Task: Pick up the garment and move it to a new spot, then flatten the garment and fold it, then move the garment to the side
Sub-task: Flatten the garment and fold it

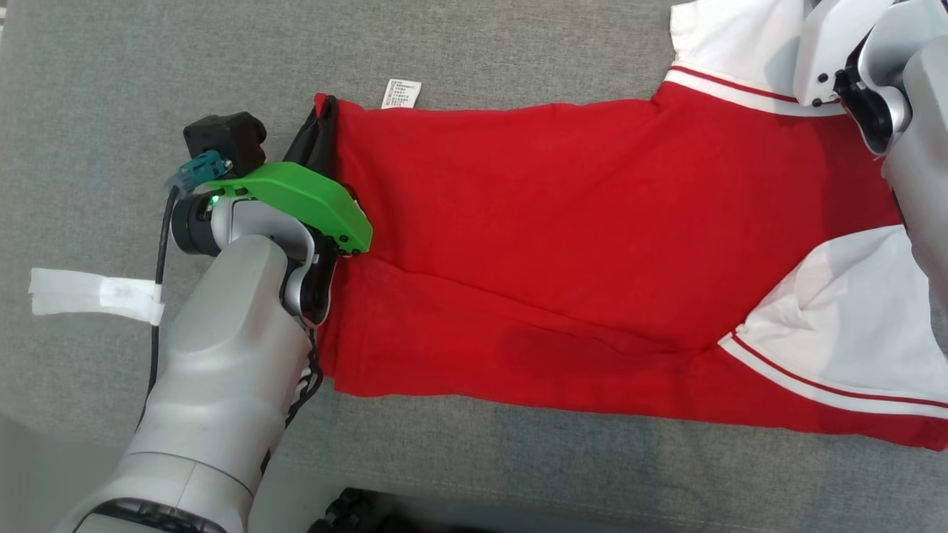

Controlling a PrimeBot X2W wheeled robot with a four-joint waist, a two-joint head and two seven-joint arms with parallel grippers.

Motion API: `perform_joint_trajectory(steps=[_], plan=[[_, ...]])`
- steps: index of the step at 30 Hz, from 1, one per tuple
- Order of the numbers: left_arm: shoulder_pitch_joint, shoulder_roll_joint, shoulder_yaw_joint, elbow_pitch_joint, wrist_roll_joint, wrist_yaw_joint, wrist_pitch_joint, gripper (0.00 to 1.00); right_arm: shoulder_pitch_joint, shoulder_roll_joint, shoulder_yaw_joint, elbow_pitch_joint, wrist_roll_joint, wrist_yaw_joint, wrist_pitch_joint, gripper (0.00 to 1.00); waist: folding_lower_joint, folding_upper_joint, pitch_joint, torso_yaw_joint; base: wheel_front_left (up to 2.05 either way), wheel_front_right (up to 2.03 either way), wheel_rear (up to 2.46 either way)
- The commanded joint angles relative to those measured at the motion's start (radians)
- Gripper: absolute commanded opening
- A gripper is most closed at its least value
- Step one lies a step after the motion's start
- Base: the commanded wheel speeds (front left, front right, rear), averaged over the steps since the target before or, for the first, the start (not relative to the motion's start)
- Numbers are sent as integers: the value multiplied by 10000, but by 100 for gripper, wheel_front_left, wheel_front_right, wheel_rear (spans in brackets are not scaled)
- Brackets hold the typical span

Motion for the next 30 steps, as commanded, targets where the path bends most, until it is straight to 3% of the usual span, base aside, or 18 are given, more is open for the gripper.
perform_joint_trajectory(steps=[1, 8, 18, 24, 30], plan=[[-83, 106, 56, 53, -67, -21, -80, 0, 14, -15, 132, -80, 156, -17, -215, 0, 0, 1, -98, -167, 0, 0, 0], [269, 282, 296, 39, -165, -29, -187, 0, 519, -347, 1071, -1096, 1150, -17, -985, 0, 0, 1, -543, -606, 0, 0, 0], [1391, 794, 851, -616, -336, 87, -270, 0, 2599, -1524, 2555, -4089, 3269, -16, -2278, 0, 0, 1, -1613, -1381, 0, 0, 0], [2511, 1030, 1050, -1378, -278, 257, -261, 0, 4433, -2184, 2517, -5750, 3941, -16, -3043, 0, 0, 1, -2346, -1735, 0, 0, 0], [3731, 1220, 1170, -2357, -181, 505, -262, 0, 6450, -2557, 1779, -7162, 3974, -14, -3334, 0, 0, 1, -2879, -2038, 0, 0, 0]])
